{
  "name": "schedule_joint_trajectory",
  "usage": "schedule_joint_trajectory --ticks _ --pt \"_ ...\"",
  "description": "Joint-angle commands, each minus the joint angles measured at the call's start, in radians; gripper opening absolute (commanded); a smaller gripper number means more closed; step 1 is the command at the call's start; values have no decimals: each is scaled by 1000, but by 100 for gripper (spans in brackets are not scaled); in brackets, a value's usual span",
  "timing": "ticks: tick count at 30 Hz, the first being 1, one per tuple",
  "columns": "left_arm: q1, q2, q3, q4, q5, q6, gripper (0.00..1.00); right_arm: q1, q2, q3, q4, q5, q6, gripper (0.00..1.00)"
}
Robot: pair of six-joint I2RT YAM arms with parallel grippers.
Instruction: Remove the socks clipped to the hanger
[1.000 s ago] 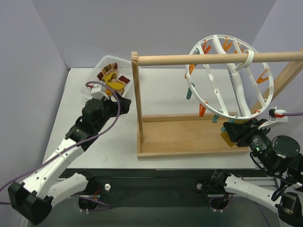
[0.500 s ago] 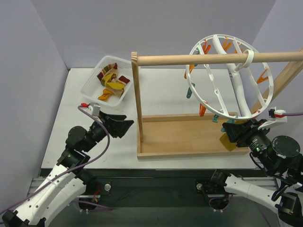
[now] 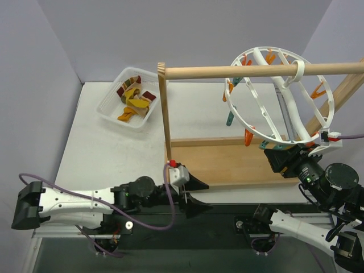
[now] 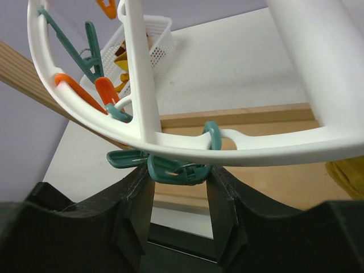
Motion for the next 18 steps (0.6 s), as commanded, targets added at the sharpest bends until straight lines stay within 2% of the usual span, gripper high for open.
schedule_joint_trajectory --ticks 1,2,4,7,9,14,18 --pt "-75 209 164 131 -177 165 86 6 24 4 -4 -4 10 41" --pt "-75 301 196 151 -223 170 88 6 27 9 -7 -4 9 41" --pt "-77 390 295 153 -254 222 90 6 36 24 -8 -8 4 41" --pt "-77 570 382 216 -343 293 98 5 45 36 -10 -10 3 42" --pt "-74 694 481 259 -375 340 97 6 50 42 -11 -11 3 42" --pt "-69 970 633 478 -374 483 97 6 56 61 -16 -21 0 43" --pt "-42 1111 818 477 -340 556 97 6 56 70 -19 -30 -4 43"
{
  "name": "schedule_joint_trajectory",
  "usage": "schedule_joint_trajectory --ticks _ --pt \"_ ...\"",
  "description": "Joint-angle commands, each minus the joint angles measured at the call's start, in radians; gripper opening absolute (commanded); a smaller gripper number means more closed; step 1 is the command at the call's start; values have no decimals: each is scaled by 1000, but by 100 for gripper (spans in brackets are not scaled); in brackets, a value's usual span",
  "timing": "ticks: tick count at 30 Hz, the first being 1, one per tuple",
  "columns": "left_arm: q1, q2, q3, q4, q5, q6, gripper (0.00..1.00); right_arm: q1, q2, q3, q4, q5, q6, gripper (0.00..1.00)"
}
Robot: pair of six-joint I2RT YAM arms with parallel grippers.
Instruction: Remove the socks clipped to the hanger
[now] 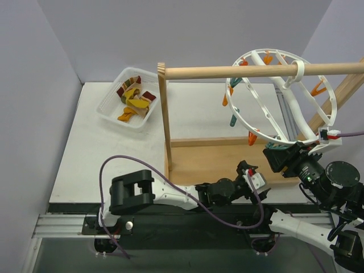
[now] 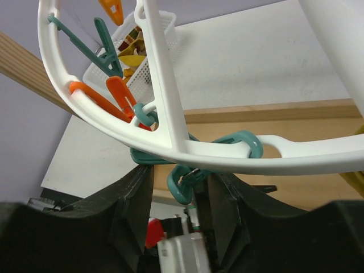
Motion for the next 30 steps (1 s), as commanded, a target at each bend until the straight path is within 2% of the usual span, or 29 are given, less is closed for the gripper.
schedule_joint_trajectory --ticks 1,3,6,11,12,15,16,20,22,23,24,25,30 --pt "35 117 195 89 18 114 97 6 25 30 4 -6 -4 43" --pt "64 169 274 48 35 61 97 6 19 26 1 -8 0 43" --pt "94 204 310 15 96 -15 98 4 8 20 -1 -5 1 43" --pt "131 252 375 15 193 -18 97 6 2 19 -4 -8 0 43" --pt "137 258 379 21 311 -27 97 4 2 17 -4 -10 -2 43" --pt "166 284 427 14 537 -99 98 4 1 17 -5 -11 -2 43" --pt "173 290 436 26 676 -121 97 6 -1 17 -8 -14 -2 43" --pt "174 322 479 60 854 -202 97 6 -10 16 -8 -11 7 42" --pt "173 344 514 49 872 -228 91 4 -10 13 -10 -11 7 42" --pt "170 351 528 40 869 -237 85 6 -6 13 -8 -17 9 42" --pt "170 356 549 28 866 -242 70 6 -4 13 -8 -17 10 42" --pt "171 359 556 5 863 -246 62 6 -4 13 -10 -22 12 42" --pt "173 324 537 -52 741 -265 35 6 -9 10 -14 -26 18 42"
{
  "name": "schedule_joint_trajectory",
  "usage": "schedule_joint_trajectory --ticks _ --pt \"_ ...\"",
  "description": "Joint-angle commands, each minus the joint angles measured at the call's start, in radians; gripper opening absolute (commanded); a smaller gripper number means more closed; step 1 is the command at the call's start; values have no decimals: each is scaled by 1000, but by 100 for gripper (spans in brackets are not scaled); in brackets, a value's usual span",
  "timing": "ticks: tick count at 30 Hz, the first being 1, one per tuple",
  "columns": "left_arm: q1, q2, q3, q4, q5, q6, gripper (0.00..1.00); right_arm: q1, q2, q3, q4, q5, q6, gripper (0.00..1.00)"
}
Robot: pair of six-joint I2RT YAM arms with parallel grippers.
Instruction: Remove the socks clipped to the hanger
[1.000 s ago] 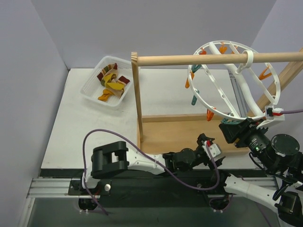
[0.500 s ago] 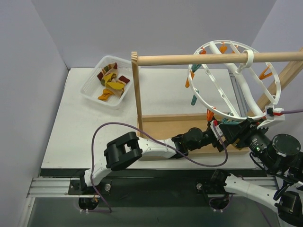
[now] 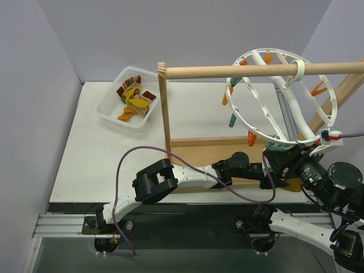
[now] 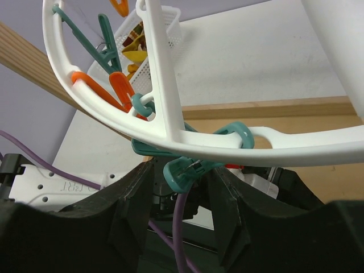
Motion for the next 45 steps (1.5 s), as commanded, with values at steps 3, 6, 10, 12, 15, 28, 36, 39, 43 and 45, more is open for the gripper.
schedule_joint_trajectory --ticks 3,6,10,12,15,28,36,39,43,45 --pt "2 -66 27 -52 -52 -65 20 6 -6 -1 -2 7 16 42" --pt "-1 -101 6 -71 -50 -105 2 6 -8 0 -5 6 18 43" --pt "14 -217 -123 -31 -21 -175 0 6 -4 20 -37 1 20 52" --pt "34 -266 -232 9 -1 -233 0 6 -8 26 -64 0 21 60" --pt "66 -372 -370 67 39 -315 0 4 -23 23 -85 -4 24 71" --pt "112 -668 -571 52 256 -490 0 4 -23 86 -104 -221 -3 84" --pt "157 -842 -668 9 286 -508 0 6 -35 123 -103 -320 -22 84" --pt "180 -897 -697 -16 295 -504 0 6 -53 130 -107 -307 -16 84" --pt "207 -949 -731 -26 304 -526 0 6 -70 153 -105 -292 -20 82" --pt "224 -975 -744 -26 307 -537 0 4 -75 160 -105 -260 -17 81"
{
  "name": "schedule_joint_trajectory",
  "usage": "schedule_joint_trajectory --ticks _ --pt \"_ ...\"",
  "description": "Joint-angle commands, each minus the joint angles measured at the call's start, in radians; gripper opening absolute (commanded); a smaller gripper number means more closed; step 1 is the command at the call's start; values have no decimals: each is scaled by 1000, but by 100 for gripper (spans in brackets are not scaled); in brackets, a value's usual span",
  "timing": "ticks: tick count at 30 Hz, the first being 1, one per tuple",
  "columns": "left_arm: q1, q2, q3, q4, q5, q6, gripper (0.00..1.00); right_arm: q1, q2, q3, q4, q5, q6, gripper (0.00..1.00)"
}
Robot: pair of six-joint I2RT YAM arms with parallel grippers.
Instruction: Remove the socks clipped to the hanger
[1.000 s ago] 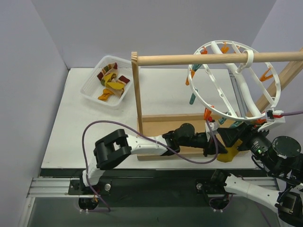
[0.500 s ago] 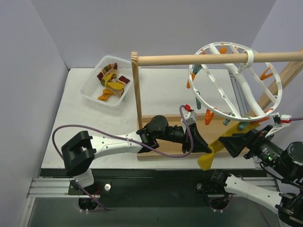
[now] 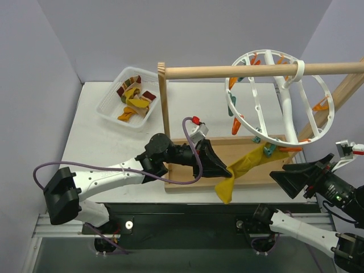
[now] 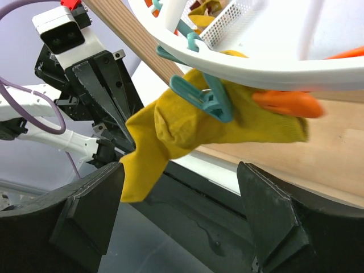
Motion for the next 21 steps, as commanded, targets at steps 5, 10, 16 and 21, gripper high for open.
schedule_joint_trajectory --ticks 5,10,16,21 --pt "34 -103 -20 -47 56 -19 0 5 -28 39 16 111 -18 76" --pt "34 -142 -40 -43 97 -50 0 4 -34 4 39 197 -77 72" --pt "34 -211 -91 -27 139 -74 0 4 -30 -84 194 167 -133 72" --pt "32 -255 -152 -14 131 -108 0 4 27 -95 292 127 -160 72"
